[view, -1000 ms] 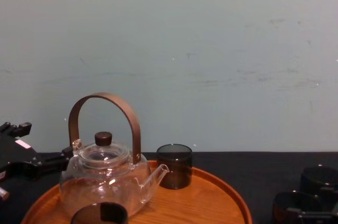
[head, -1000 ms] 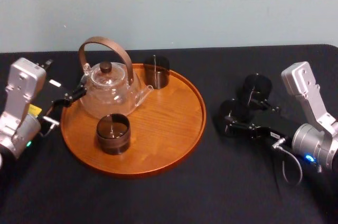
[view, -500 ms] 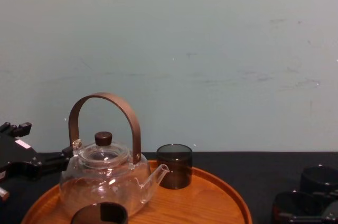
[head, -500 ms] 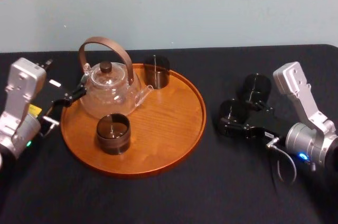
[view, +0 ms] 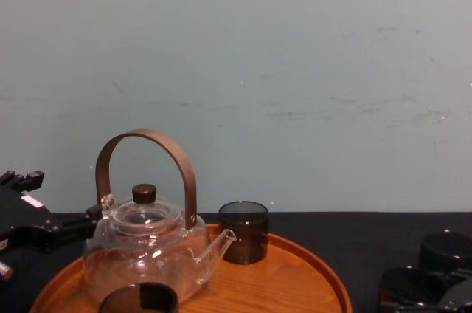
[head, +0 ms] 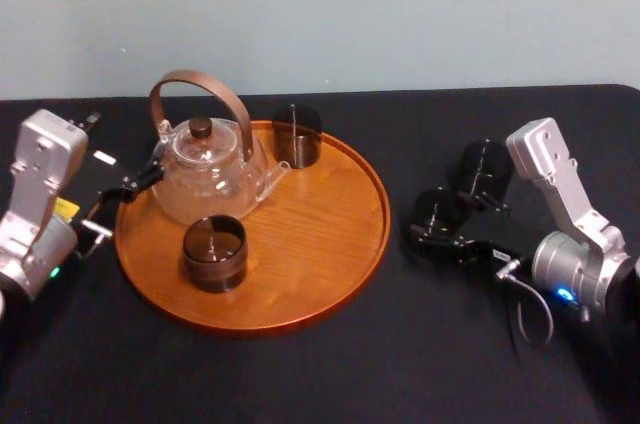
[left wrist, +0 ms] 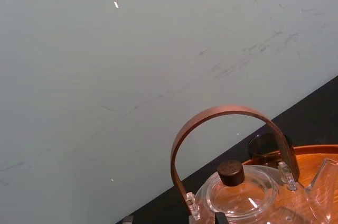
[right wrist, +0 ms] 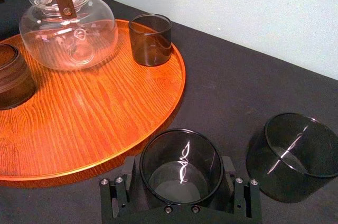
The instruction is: Pick up the glass from the table and place it on the tray.
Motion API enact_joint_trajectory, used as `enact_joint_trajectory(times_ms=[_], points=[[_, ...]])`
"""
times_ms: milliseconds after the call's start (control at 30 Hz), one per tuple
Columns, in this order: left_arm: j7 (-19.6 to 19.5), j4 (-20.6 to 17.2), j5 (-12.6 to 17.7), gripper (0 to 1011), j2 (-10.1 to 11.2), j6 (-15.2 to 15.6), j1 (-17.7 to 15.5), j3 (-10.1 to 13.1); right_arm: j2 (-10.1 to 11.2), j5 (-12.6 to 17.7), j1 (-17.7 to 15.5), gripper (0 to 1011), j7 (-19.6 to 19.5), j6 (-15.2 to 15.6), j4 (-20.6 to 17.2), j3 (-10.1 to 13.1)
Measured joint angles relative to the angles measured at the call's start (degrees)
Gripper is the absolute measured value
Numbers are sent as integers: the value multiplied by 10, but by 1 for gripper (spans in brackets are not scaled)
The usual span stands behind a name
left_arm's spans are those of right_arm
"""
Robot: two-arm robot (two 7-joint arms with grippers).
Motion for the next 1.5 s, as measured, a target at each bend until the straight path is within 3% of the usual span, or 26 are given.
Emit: enact_joint_trajectory(times_ms=[533,700,1500], points=[[0,0,0,1001,0,0,0,0,-4,-8,2,999,-7,-1,2,-2],[0,0,0,1001,0,0,0,0,-3,-7,2,904,-6,-2,2,-2],[0,0,0,1001,0,0,0,0,-2,5,0,903,6,-11,-5,3]])
